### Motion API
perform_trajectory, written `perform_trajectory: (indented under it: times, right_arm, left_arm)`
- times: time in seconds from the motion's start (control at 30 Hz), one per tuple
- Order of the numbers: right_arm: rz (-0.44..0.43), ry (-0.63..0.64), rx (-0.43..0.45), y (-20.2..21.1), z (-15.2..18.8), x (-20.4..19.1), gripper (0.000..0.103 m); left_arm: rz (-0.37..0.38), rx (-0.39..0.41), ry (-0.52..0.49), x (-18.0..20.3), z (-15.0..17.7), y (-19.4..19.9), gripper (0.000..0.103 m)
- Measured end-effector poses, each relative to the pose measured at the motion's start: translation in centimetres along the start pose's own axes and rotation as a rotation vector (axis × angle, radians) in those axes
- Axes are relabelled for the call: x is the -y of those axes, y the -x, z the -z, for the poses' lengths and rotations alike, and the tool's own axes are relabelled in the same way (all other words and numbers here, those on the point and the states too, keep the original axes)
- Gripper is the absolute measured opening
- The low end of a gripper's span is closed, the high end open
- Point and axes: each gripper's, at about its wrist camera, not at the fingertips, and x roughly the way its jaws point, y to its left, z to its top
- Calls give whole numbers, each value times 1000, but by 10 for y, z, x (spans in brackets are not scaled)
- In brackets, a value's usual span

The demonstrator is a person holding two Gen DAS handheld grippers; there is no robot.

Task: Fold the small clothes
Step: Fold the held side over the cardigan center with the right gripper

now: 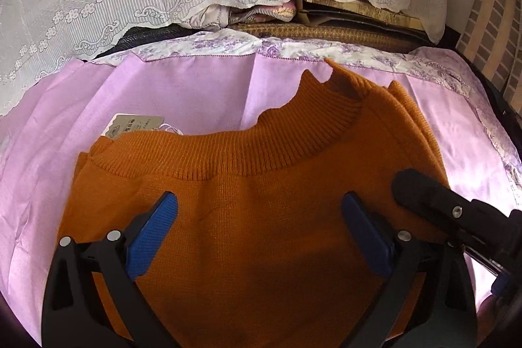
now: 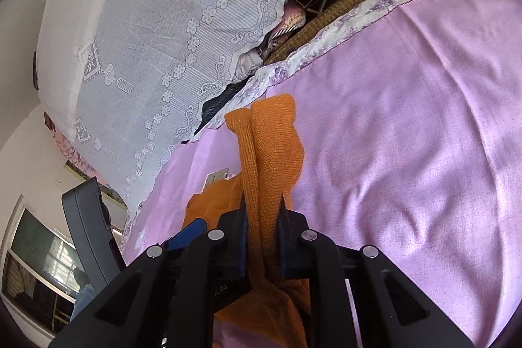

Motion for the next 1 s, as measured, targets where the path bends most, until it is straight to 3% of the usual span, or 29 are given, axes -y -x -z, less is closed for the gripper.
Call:
perform_trajectory:
  times: [0.4,0.57,0.8,1.0]
  right_arm:
    - [24,61,40,-7,11,-61,15]
    - [38,71,58,-18,17,-84,15]
    - [34,111,73,-39,29,-122,14]
    - [2,159,60,-67,40,-161,2]
  left_arm:
    - [59,48,54,-52,-8,25,98]
    - [39,81,65,-73,-10,32,98]
    - [56,93,151,-122,-10,37,98]
    - [62,111,246,-164,-4,36,97]
